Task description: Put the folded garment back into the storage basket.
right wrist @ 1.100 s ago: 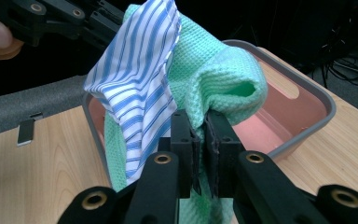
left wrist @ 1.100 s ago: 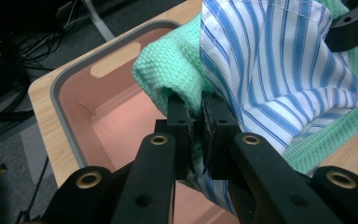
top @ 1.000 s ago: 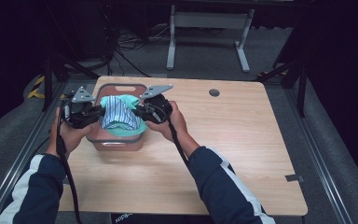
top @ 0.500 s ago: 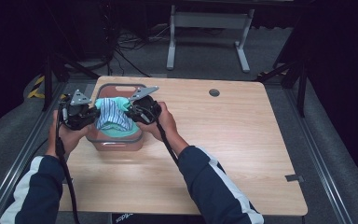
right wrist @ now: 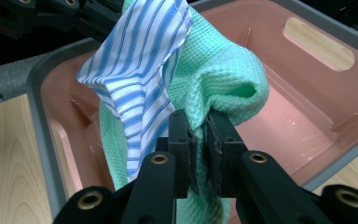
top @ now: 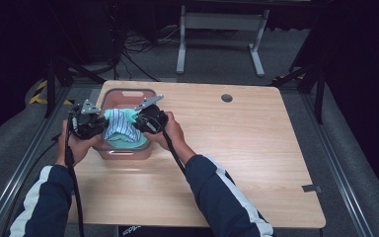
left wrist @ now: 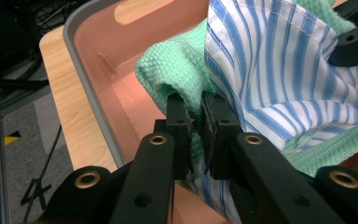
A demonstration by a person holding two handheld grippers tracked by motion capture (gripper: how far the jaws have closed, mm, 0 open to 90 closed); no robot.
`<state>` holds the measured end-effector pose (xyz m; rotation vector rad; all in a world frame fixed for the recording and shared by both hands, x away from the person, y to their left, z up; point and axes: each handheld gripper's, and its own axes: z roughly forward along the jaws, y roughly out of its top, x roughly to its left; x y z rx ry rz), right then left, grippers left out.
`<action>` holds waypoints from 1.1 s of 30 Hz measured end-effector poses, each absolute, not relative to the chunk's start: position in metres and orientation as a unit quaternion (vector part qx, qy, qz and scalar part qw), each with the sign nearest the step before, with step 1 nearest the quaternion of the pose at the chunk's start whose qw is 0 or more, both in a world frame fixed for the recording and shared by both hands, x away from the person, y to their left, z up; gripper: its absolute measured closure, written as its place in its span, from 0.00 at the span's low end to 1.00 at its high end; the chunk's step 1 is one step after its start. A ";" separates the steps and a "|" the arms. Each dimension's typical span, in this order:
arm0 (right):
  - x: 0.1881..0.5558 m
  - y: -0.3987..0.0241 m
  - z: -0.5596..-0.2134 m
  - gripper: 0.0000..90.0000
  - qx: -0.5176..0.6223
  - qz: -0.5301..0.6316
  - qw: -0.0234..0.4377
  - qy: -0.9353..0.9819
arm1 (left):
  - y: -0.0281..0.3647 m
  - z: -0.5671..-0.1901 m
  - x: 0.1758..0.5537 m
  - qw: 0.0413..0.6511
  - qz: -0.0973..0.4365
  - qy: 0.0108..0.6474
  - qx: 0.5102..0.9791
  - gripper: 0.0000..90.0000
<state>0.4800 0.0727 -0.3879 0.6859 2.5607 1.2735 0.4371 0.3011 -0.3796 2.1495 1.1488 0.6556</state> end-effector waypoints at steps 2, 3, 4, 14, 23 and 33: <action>0.481 0.073 -0.390 0.87 0.234 0.429 0.097 0.867 | 0.301 -0.382 0.437 0.300 0.242 0.436 0.813 0.89; 0.481 0.073 -0.391 0.87 0.232 0.425 0.098 0.869 | 0.300 -0.384 0.437 0.300 0.245 0.434 0.813 0.88; 0.481 0.073 -0.392 0.86 0.232 0.422 0.099 0.871 | 0.300 -0.384 0.438 0.298 0.246 0.432 0.815 0.87; 0.482 0.066 -0.395 0.78 0.243 0.417 0.096 0.870 | 0.296 -0.382 0.434 0.311 0.252 0.431 0.809 0.85; 0.481 0.064 -0.397 0.73 0.245 0.410 0.101 0.873 | 0.293 -0.380 0.430 0.315 0.250 0.425 0.811 0.86; 0.479 0.053 -0.392 0.64 0.249 0.410 0.118 0.870 | 0.286 -0.374 0.420 0.334 0.251 0.411 0.810 0.85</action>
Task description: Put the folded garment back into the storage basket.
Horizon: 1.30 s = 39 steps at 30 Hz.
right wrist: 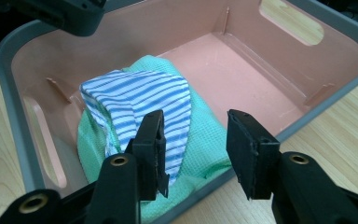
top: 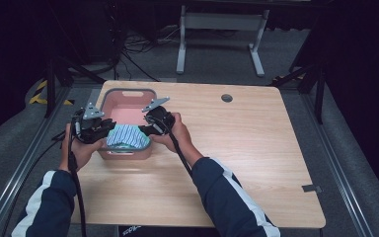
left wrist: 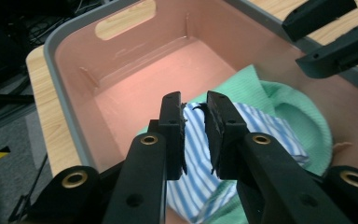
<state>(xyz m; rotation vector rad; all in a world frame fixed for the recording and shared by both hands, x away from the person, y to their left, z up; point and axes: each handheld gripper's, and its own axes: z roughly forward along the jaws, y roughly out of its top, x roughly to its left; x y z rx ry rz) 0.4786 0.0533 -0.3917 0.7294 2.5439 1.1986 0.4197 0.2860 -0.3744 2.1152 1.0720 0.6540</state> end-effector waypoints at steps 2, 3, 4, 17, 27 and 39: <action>0.478 0.050 -0.390 0.62 0.250 0.408 0.122 0.869 | 0.284 -0.374 0.418 0.340 0.251 0.407 0.810 0.85; 0.477 0.049 -0.388 0.61 0.250 0.408 0.124 0.869 | 0.283 -0.373 0.417 0.342 0.254 0.405 0.809 0.85; 0.476 0.048 -0.387 0.60 0.249 0.408 0.127 0.869 | 0.282 -0.372 0.415 0.345 0.250 0.407 0.808 0.85; 0.464 0.027 -0.380 0.49 0.239 0.388 0.163 0.875 | 0.259 -0.367 0.399 0.357 0.260 0.395 0.806 0.61; 0.454 -0.008 -0.374 0.37 0.258 0.394 0.177 0.864 | 0.238 -0.364 0.387 0.366 0.266 0.383 0.805 0.37; 0.443 -0.048 -0.369 0.29 0.263 0.382 0.201 0.863 | 0.222 -0.363 0.380 0.385 0.261 0.361 0.808 0.20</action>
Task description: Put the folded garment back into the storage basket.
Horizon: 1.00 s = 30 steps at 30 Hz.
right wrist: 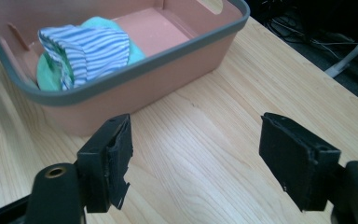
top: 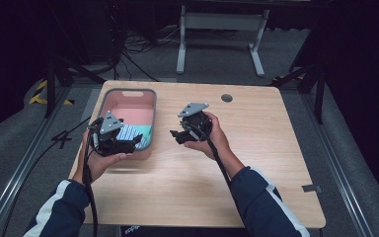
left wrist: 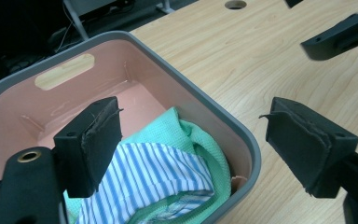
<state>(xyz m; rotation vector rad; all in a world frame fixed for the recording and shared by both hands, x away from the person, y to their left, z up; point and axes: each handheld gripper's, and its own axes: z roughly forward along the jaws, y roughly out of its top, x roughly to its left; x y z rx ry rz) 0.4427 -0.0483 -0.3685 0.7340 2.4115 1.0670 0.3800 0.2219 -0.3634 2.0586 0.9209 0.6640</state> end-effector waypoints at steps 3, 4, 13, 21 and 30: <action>0.439 -0.059 -0.370 0.29 0.259 0.374 0.209 0.865 | 0.215 -0.363 0.376 0.378 0.263 0.351 0.815 0.19; 0.438 -0.062 -0.370 0.29 0.259 0.372 0.212 0.866 | 0.213 -0.362 0.375 0.377 0.264 0.346 0.818 0.19; 0.429 -0.087 -0.373 0.27 0.263 0.355 0.226 0.868 | 0.196 -0.365 0.365 0.372 0.251 0.319 0.835 0.21; 0.424 -0.110 -0.377 0.28 0.276 0.354 0.225 0.865 | 0.183 -0.371 0.358 0.371 0.243 0.302 0.844 0.21; 0.412 -0.131 -0.384 0.28 0.277 0.348 0.234 0.865 | 0.168 -0.379 0.352 0.365 0.228 0.283 0.857 0.20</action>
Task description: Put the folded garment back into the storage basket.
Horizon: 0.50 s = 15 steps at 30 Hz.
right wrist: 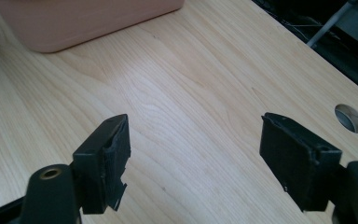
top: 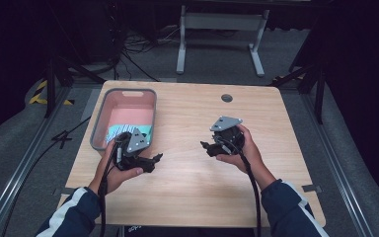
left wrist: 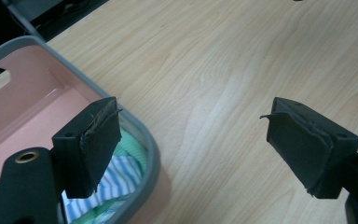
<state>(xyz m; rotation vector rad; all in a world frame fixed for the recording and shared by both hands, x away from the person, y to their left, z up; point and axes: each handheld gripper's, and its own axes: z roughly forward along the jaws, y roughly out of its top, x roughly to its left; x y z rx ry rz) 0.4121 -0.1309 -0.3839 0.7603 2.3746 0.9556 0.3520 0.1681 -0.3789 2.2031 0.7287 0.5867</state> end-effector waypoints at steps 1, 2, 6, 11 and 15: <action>0.410 -0.134 -0.385 0.28 0.275 0.345 0.236 0.866 | 0.166 -0.380 0.350 0.366 0.229 0.274 0.860 0.20; 0.407 -0.138 -0.386 0.28 0.276 0.343 0.237 0.866 | 0.164 -0.380 0.349 0.366 0.227 0.271 0.861 0.21; 0.401 -0.149 -0.388 0.28 0.277 0.341 0.240 0.866 | 0.155 -0.382 0.342 0.367 0.223 0.257 0.865 0.22; 0.390 -0.163 -0.391 0.29 0.284 0.341 0.240 0.864 | 0.147 -0.386 0.338 0.367 0.213 0.251 0.870 0.19; 0.379 -0.175 -0.392 0.30 0.286 0.348 0.239 0.860 | 0.138 -0.393 0.335 0.365 0.197 0.238 0.878 0.18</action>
